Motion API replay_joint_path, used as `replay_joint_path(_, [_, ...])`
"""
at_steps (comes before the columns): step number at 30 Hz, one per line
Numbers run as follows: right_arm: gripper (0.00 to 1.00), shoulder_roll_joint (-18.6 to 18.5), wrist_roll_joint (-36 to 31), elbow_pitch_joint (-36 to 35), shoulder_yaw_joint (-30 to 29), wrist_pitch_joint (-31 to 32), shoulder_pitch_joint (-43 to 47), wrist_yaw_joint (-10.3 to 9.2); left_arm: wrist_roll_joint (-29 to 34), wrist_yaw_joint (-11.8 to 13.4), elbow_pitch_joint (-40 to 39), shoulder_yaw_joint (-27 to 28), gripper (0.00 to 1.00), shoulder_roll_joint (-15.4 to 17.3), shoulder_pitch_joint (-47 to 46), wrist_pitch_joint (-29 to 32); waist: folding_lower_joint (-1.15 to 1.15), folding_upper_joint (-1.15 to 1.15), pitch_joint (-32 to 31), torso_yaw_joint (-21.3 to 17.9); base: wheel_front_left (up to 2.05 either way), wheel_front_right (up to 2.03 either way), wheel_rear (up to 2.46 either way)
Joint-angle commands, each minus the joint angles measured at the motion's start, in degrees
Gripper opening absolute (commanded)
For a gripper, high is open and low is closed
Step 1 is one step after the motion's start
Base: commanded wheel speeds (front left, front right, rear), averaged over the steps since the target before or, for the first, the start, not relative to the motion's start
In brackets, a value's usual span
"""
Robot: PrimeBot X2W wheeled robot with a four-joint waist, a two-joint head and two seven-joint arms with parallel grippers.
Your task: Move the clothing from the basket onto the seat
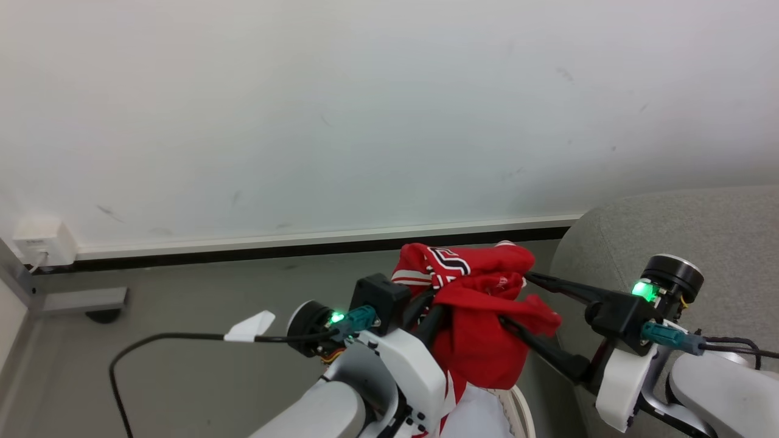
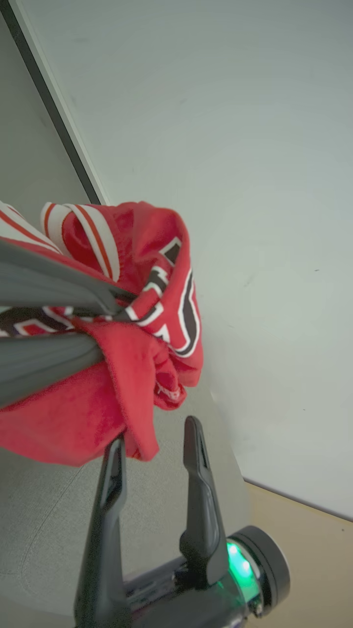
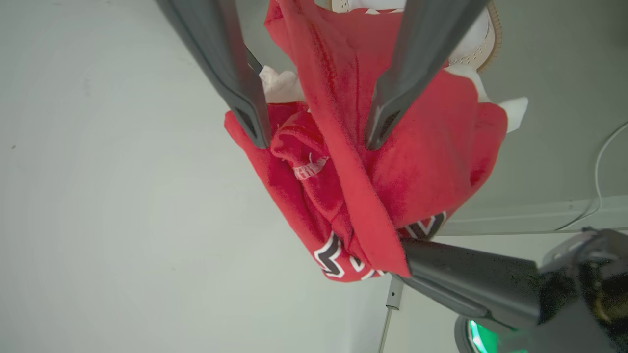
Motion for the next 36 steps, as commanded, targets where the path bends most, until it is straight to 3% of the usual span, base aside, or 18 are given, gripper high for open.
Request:
replay_joint_path(1, [1.00, 0.6, 0.8, 0.8, 0.6, -0.2, -0.9, -0.12, -0.5, -0.3, -0.1, -0.1, 0.00, -0.2, -0.5, 0.1, 0.00, 0.00, -0.1, 0.3, 0.00, 0.00, 0.00])
replay_joint_path(8, [1.00, 6.1, 3.1, 7.9, 3.8, -1.5, -3.9, -0.12, -1.4, -2.7, 0.3, -2.3, 0.00, -2.3, -0.9, 0.4, 0.00, 0.00, -0.7, 1.6, 0.00, 0.00, 0.00])
replay_joint_path(14, [1.00, 9.3, 3.2, 9.9, 4.1, 0.6, 0.1, -0.12, -2.4, -4.0, 1.0, -3.0, 0.00, -3.8, -1.1, 0.0, 0.00, 0.00, -1.3, 2.5, 0.00, 0.00, 0.00])
replay_joint_path(15, [0.46, 9.5, 3.0, 10.0, 4.0, 0.6, 0.2, -0.12, -2.5, -4.1, 1.0, -3.1, 0.00, -3.9, -1.1, -0.1, 0.00, 0.00, -1.3, 2.7, 0.00, 0.00, 0.00])
replay_joint_path(16, [0.00, 9.8, 3.6, 9.9, 4.0, 0.5, 0.8, -0.12, -2.7, -4.3, 1.1, -3.1, 0.00, -4.0, -1.0, -0.1, 0.00, 0.00, -1.3, 2.8, 0.00, 0.00, 0.00])
replay_joint_path(21, [0.00, 9.7, 4.9, 10.0, 4.0, -2.8, 0.8, -0.12, -3.1, -4.0, 1.7, -2.8, 0.00, -3.2, -0.8, -0.3, 0.00, 0.00, -1.4, 2.9, 0.00, 0.00, 0.00])
replay_joint_path(22, [0.00, 9.6, 5.3, 10.3, 4.0, -3.5, 0.7, -0.12, -3.0, -3.8, 1.8, -2.7, 0.17, -3.0, -0.7, -0.5, 0.00, 0.00, -1.4, 2.9, 0.00, 0.00, 0.00])
replay_joint_path(24, [0.00, 9.3, 6.0, 11.0, 4.0, -4.6, 0.1, -0.12, -2.6, -3.3, 2.0, -2.4, 0.65, -2.5, -0.6, -0.9, 0.00, 0.00, -1.3, 2.7, 0.00, 0.00, 0.00])
replay_joint_path(25, [0.00, 9.1, 6.7, 11.5, 4.0, -5.2, -0.2, -0.12, -2.5, -3.1, 2.1, -2.3, 0.95, -2.4, -0.5, -1.2, 0.00, 0.00, -1.3, 2.6, 0.00, 0.00, 0.00])
replay_joint_path(26, [0.00, 8.8, 7.4, 12.0, 4.0, -5.6, -0.5, -0.12, -2.6, -2.8, 2.3, -2.1, 1.00, -2.3, -0.3, -1.2, 0.00, 0.00, -1.3, 2.5, 0.00, 0.00, 0.00])
replay_joint_path(36, [0.00, 5.6, 10.3, 14.0, -0.1, -7.2, -2.1, -0.12, -2.3, -1.8, 3.5, -2.0, 1.00, -1.4, 1.2, -2.7, 0.00, 0.00, -0.1, 0.0, 0.00, 0.00, 0.00])
